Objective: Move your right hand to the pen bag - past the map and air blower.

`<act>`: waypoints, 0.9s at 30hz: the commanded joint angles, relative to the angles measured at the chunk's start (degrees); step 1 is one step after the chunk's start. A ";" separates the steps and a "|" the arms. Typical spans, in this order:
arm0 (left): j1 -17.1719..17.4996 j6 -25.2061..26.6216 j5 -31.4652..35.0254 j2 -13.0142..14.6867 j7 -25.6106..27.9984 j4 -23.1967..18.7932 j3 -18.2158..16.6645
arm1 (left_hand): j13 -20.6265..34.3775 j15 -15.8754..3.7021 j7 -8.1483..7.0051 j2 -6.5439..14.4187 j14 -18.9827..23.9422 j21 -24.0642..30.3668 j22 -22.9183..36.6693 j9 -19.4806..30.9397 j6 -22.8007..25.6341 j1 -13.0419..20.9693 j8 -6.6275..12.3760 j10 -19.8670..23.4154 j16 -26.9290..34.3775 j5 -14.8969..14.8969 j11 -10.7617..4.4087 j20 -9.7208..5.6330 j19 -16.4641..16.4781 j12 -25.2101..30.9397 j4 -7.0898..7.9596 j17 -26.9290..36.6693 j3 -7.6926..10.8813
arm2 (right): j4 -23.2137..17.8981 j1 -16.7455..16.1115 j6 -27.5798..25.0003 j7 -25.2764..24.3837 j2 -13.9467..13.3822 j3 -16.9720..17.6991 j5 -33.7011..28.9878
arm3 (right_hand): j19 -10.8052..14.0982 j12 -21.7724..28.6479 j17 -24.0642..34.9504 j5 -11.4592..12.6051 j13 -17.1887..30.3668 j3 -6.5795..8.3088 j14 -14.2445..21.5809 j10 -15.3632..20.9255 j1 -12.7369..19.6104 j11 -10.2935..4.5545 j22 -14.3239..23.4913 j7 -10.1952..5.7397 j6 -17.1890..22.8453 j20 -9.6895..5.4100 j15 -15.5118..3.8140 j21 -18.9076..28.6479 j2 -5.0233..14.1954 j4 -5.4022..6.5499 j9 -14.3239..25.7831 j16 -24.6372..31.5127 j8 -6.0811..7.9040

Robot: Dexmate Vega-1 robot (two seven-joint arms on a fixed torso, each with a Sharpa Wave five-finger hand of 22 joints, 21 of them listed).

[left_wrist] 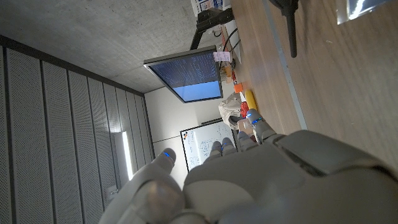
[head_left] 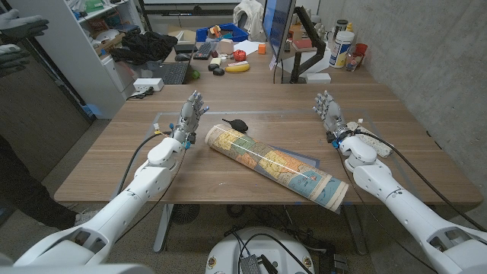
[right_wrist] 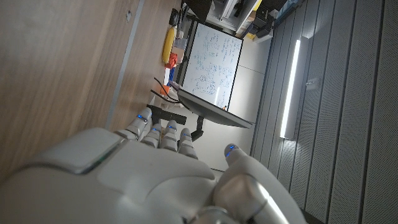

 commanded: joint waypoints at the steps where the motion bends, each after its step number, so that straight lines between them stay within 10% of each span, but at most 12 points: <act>1: 1.09 1.65 2.68 -2.30 -1.38 -0.60 -3.14 | 0.25 -1.04 0.05 6.30 -2.39 0.33 0.22 0.13 -3.75 0.00 0.38 -0.91 0.42 0.45 -0.19 -1.10 -6.31 0.21 -0.05 0.26 0.25 | -0.47 -1.15 -1.86 2.23 2.66 4.04 -3.54 | -0.23 0.30 0.16 0.42 0.13 0.42 -0.51 0.28 -0.03 -0.07 0.11 -0.36 -0.13 -4.92 -1.24 0.17 5.56 -0.10 0.20 0.34 0.28; 27: 2.70 3.82 6.69 -5.52 -3.61 -1.59 -7.67 | 0.25 -1.06 0.04 6.37 -2.42 0.25 0.19 0.13 -3.87 0.08 0.45 -0.95 0.49 0.63 -0.11 -0.98 -6.41 0.31 -0.11 0.23 -0.37 | -2.31 -1.78 -1.94 3.63 3.76 7.03 -11.97 | 2.21 1.11 -0.38 0.42 0.13 0.43 2.03 2.51 1.14 0.77 0.08 -0.56 2.11 -4.25 -0.07 0.37 4.87 -1.20 0.21 0.81 1.04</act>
